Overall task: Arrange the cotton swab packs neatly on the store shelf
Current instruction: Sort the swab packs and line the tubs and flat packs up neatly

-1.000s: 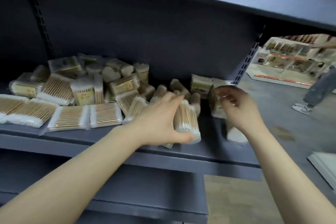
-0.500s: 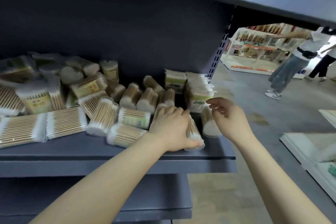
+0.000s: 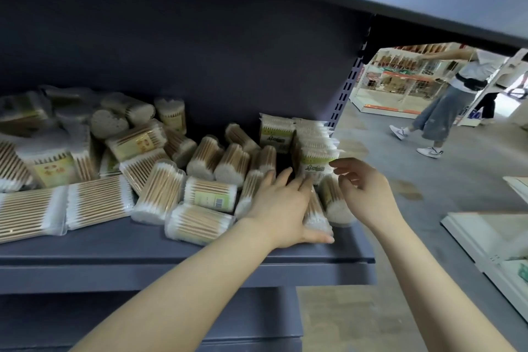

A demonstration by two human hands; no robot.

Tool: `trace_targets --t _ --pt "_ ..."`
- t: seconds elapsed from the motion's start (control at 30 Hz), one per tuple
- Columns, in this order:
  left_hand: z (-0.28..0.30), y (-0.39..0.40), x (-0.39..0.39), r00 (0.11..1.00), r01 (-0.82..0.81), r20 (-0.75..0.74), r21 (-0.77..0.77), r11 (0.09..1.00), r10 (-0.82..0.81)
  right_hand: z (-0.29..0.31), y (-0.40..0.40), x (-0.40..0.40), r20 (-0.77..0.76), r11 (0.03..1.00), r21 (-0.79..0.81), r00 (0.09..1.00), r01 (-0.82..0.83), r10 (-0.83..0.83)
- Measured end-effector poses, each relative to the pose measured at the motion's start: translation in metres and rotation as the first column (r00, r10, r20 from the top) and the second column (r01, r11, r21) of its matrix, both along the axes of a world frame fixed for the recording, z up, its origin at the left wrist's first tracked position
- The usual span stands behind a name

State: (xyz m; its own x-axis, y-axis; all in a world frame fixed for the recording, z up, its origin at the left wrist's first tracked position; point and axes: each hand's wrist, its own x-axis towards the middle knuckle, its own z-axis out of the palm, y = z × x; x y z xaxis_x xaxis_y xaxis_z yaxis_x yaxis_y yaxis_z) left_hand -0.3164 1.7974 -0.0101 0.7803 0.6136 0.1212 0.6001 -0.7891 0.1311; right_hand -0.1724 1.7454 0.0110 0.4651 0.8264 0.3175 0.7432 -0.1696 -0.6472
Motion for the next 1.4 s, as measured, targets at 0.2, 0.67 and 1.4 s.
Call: trace_targets --t 0.2,0.67,1.4 --pt "0.011 0.015 -0.041 0.998 -0.062 -0.013 0.007 0.998 0.062 0.001 0.018 -0.014 -0.003 0.998 -0.003 0.998 -0.06 0.06" --pt "0.005 0.059 -0.132 0.894 -0.426 0.254 0.217 0.878 0.371 -0.005 0.064 -0.072 0.136 0.948 -0.175 0.948 -0.265 0.29" --pt "-0.002 0.066 -0.154 0.875 -0.469 0.099 -0.063 0.881 0.473 -0.033 0.093 -0.106 -0.144 0.964 -0.215 0.982 -0.154 0.125"
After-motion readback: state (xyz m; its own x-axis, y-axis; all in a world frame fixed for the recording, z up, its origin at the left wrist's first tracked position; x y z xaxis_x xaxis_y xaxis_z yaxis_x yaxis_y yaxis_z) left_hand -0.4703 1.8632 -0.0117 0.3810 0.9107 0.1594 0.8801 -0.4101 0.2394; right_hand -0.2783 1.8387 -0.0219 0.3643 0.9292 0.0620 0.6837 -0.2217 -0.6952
